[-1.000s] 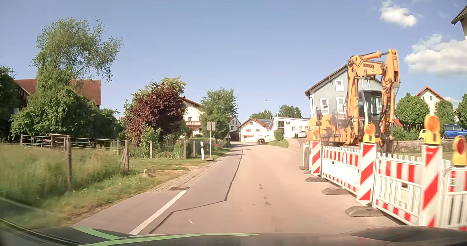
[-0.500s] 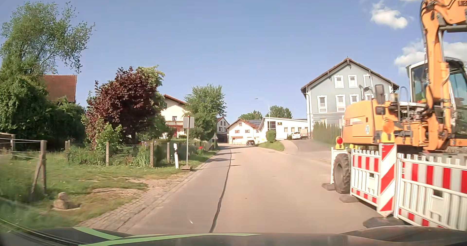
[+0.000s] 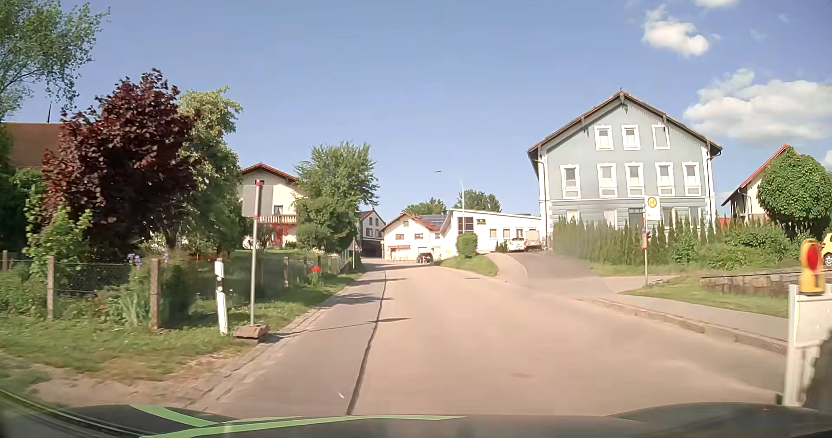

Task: Follow the waypoints while adhering to traffic rules and regulations

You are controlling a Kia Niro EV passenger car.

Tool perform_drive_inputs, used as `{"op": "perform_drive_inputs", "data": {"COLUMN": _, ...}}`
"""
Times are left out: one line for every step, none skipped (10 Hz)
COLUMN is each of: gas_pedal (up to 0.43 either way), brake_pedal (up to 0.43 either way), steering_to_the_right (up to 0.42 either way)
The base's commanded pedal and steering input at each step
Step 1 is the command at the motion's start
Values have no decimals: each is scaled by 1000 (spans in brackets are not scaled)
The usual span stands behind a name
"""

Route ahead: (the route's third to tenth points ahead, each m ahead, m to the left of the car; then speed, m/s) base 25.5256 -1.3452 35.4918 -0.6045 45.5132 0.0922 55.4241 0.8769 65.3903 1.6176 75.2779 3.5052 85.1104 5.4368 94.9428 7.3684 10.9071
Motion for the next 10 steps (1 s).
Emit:
{"op": "perform_drive_inputs", "data": {"gas_pedal": 169, "brake_pedal": 0, "steering_to_the_right": 30}}
{"op": "perform_drive_inputs", "data": {"gas_pedal": 177, "brake_pedal": 0, "steering_to_the_right": 26}}
{"op": "perform_drive_inputs", "data": {"gas_pedal": 177, "brake_pedal": 0, "steering_to_the_right": 21}}
{"op": "perform_drive_inputs", "data": {"gas_pedal": 177, "brake_pedal": 0, "steering_to_the_right": 19}}
{"op": "perform_drive_inputs", "data": {"gas_pedal": 177, "brake_pedal": 0, "steering_to_the_right": 15}}
{"op": "perform_drive_inputs", "data": {"gas_pedal": 177, "brake_pedal": 0, "steering_to_the_right": 10}}
{"op": "perform_drive_inputs", "data": {"gas_pedal": 177, "brake_pedal": 0, "steering_to_the_right": 6}}
{"op": "perform_drive_inputs", "data": {"gas_pedal": 177, "brake_pedal": 0, "steering_to_the_right": 4}}
{"op": "perform_drive_inputs", "data": {"gas_pedal": 177, "brake_pedal": 0, "steering_to_the_right": 3}}
{"op": "perform_drive_inputs", "data": {"gas_pedal": 177, "brake_pedal": 0, "steering_to_the_right": 1}}
